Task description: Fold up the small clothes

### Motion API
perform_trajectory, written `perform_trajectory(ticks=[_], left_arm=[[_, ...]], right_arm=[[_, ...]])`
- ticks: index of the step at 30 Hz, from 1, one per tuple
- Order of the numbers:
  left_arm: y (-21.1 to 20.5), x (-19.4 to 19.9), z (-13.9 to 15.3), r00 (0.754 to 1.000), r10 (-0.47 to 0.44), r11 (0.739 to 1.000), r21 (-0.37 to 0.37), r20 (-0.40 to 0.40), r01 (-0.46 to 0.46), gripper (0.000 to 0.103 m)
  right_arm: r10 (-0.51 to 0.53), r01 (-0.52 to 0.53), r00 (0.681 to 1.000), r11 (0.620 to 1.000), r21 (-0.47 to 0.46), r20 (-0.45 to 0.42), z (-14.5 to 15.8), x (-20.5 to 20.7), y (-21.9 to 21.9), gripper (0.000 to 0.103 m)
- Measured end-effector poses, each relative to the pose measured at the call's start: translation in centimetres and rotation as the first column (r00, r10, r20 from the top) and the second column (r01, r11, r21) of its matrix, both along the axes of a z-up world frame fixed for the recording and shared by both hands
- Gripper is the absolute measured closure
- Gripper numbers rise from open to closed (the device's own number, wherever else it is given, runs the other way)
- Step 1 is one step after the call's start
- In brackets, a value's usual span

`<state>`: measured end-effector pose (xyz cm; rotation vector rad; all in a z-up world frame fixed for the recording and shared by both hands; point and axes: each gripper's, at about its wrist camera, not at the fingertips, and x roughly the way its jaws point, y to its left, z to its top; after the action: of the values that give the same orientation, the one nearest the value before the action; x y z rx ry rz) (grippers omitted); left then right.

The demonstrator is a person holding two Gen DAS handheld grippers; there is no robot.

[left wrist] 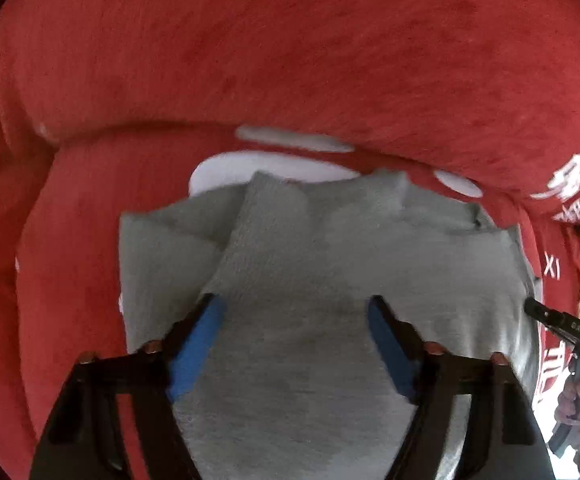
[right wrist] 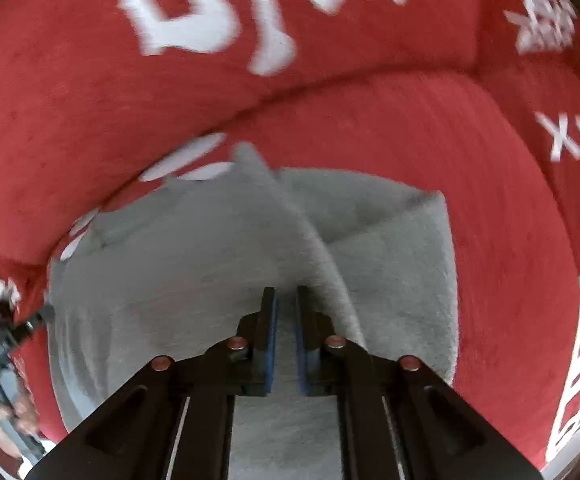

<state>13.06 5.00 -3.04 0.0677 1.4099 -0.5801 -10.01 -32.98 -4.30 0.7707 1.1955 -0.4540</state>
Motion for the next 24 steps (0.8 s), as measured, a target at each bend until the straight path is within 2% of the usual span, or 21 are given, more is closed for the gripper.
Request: perform_trajectory(ticks=[1,3,4,6,7,9,11,13,14,15,16,17,18,21,23,24], left_arm=[[0.4,0.0,0.1,1.0,0.002,1.0,-0.023,0.001,-0.002,0.032],[0.6,0.0,0.5,1.0,-0.009,1.0,-0.023,0.0,0.009,0.032],[0.8,-0.2,0.7,1.0,-0.022,1.0,0.0,0.013,0.022,0.031],[1.7,-0.3,0.8,0.999,-0.019,0.992,0.127,0.048,0.013,0.028],[2.5,-0.3,0.7,0.999,-0.006,0.989,0.145,0.037,0.001,0.028],[4.0,-0.4,0.7,1.0,0.027,0.991,0.133,0.004,-0.027,0.028],[5.6,-1.1,1.1,0.999,0.047,0.992,0.118,-0.024,-0.044,0.027],[7.3,-2.2,1.6,0.997,0.051,0.993,0.113,-0.053,-0.045,0.017],[8.2,-3.0,1.9,0.996,0.06,0.993,0.102,-0.07,-0.053,0.017],[8.9,-3.6,2.0,0.993,0.072,0.994,0.092,-0.095,-0.063,0.017],[9.5,-4.2,2.0,0.989,0.086,0.994,0.084,-0.121,-0.076,0.017],[10.1,-4.8,1.9,0.983,0.104,0.993,0.077,-0.151,-0.093,0.017],[11.1,-5.9,1.6,0.969,0.141,0.989,0.065,-0.205,-0.13,0.017],[12.8,-8.1,0.6,0.928,0.215,0.976,0.042,-0.304,-0.213,0.017],[13.3,-9.7,-0.1,0.909,0.242,0.969,0.031,-0.339,-0.246,0.017],[13.4,-10.5,-0.6,0.895,0.261,0.962,0.026,-0.361,-0.27,0.017]], right_arm=[[-0.011,0.011,1.0,1.0,0.006,0.009,-0.1,-0.3,-0.5,0.101],[-0.004,0.004,1.0,1.0,0.005,0.01,0.0,-0.6,-0.8,0.102],[0.001,-0.001,1.0,1.0,-0.001,0.007,0.1,-0.7,-0.8,0.102],[0.001,-0.001,1.0,1.0,-0.021,-0.007,0.4,-1.1,-0.9,0.102],[-0.018,0.017,1.0,0.999,-0.03,-0.021,0.7,-1.5,-1.1,0.102],[-0.048,0.048,0.999,0.999,-0.018,-0.023,1.0,-2.2,-1.3,0.102],[-0.065,0.065,0.998,0.998,-0.001,-0.017,1.7,-3.2,-1.3,0.095],[-0.06,0.06,0.998,0.998,0.034,0.018,2.4,-4.2,-0.7,0.095],[-0.057,0.053,0.997,0.996,0.071,0.049,2.9,-4.8,-0.1,0.094],[-0.053,0.043,0.996,0.992,0.121,0.078,3.2,-5.5,0.8,0.091],[-0.05,0.036,0.994,0.988,0.153,0.093,3.4,-5.8,1.4,0.08],[-0.047,0.023,0.993,0.978,0.206,0.112,3.5,-6.4,2.7,0.063],[-0.047,0.014,0.991,0.969,0.247,0.128,3.6,-6.9,3.8,0.057],[-0.046,-0.027,0.986,0.902,0.431,0.158,2.5,-8.0,8.7,0.054],[-0.057,-0.035,0.988,0.825,0.563,0.145,0.6,-8.6,12.7,0.054],[-0.06,-0.031,0.99,0.798,0.601,0.13,-0.4,-8.5,14.2,0.054]])
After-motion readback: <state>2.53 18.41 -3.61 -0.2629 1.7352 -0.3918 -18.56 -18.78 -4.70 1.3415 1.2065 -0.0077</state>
